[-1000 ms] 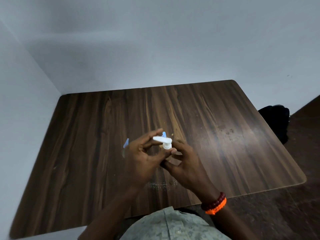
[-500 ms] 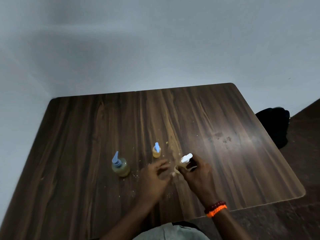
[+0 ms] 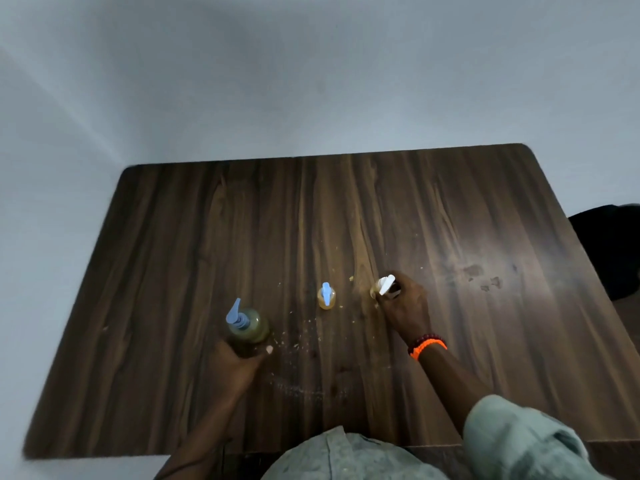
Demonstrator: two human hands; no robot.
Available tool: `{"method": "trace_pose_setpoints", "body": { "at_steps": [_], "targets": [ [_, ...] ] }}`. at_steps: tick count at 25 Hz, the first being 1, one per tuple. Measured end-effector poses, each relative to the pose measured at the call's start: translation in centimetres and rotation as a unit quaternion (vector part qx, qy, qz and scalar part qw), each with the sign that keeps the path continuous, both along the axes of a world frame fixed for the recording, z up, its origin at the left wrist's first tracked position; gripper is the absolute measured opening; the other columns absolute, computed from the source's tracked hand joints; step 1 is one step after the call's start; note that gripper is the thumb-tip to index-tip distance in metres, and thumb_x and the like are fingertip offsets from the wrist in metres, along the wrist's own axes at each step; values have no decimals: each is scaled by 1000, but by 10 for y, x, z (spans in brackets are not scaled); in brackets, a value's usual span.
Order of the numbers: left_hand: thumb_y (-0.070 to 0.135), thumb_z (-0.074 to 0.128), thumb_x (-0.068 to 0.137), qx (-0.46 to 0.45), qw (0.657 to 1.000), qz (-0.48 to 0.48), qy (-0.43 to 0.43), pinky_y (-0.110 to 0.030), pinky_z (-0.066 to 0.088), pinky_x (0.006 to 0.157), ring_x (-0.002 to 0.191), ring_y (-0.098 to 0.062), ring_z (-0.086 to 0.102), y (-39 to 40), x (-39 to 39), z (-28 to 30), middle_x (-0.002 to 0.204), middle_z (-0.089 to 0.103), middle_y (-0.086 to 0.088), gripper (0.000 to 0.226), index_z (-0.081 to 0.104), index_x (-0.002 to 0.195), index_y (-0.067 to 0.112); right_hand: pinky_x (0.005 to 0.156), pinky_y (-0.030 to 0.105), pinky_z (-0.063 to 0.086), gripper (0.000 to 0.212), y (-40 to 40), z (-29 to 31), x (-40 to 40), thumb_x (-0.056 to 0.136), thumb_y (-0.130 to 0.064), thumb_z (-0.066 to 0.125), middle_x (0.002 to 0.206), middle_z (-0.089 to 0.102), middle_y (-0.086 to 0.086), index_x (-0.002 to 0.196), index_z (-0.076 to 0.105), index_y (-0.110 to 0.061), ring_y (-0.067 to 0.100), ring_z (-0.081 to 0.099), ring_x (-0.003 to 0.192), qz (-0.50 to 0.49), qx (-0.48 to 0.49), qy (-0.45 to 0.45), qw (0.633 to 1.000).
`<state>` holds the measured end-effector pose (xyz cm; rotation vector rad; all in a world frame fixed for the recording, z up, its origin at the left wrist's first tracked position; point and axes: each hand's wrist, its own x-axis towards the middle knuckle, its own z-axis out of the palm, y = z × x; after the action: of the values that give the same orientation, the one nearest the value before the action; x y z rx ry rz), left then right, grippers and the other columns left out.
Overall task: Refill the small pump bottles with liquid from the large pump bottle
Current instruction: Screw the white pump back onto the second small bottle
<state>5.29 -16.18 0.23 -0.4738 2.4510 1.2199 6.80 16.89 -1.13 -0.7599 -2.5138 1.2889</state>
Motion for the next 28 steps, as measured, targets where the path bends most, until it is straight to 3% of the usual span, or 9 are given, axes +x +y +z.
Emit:
{"method": "trace_pose_setpoints", "body": {
  "at_steps": [4,6,8,12,16,19,23,26,28],
  "targets": [
    [15,95,72,-13,999,-3,51,-58,54,103,113,-35,70,0,-17,-12,123,72,-18,68,62,131,1,63,15,49,19,4,-7,-12,71,11,74,73,73,1,75,70,-7,-4,65,70,30,7,12,999],
    [17,95,72,-3,998,12,68,-56,58,96,102,-27,73,1,-17,-17,111,76,-11,56,68,120,6,63,18,50,21,8,-10,-15,70,13,72,70,71,-3,73,68,-8,-5,66,72,47,7,7,999],
    [21,95,73,6,997,24,79,-52,62,87,91,-17,74,5,-17,-17,99,77,-2,44,71,109,13,61,9,46,18,11,-13,-15,71,10,74,67,67,-8,73,68,-7,-9,65,71,46,8,-7,999],
    [36,95,70,-21,995,28,94,-50,62,80,85,-23,75,21,-25,-12,92,77,-3,47,71,105,15,63,-5,41,18,12,-17,-14,74,5,79,67,61,-22,82,74,-11,-23,61,74,39,10,-8,999],
    [42,95,67,-49,993,48,101,-39,59,82,93,-26,75,42,-45,-5,103,79,-6,61,70,116,16,63,-4,42,24,11,-14,-13,75,3,78,72,65,-23,81,72,-20,-19,64,79,44,3,-19,999],
    [35,97,68,-36,991,55,114,-44,61,89,99,-28,74,53,-57,-3,110,78,-8,62,69,119,14,63,-2,44,29,11,-14,-12,77,2,78,74,66,-22,81,70,-26,-14,66,77,51,-2,-23,998],
    [30,97,68,-39,991,47,116,-45,60,92,103,-30,74,63,-62,-6,114,77,-12,65,69,122,7,65,2,45,25,12,-13,-13,78,1,79,78,69,-10,87,74,-22,-2,66,74,60,-13,-38,997],
    [30,97,68,-37,992,38,118,-40,59,87,99,-29,74,65,-60,-11,109,78,-11,60,70,117,7,64,-2,46,29,12,-12,-12,75,2,79,75,67,-17,83,72,-25,-9,67,74,65,-11,-30,997],
    [28,96,70,-29,991,34,125,-33,55,82,97,-26,74,66,-57,-12,108,78,-9,57,69,115,8,62,-1,46,30,10,-12,-10,75,1,79,76,69,-12,82,71,-27,-1,67,73,70,-4,-31,997]
  ]
}}
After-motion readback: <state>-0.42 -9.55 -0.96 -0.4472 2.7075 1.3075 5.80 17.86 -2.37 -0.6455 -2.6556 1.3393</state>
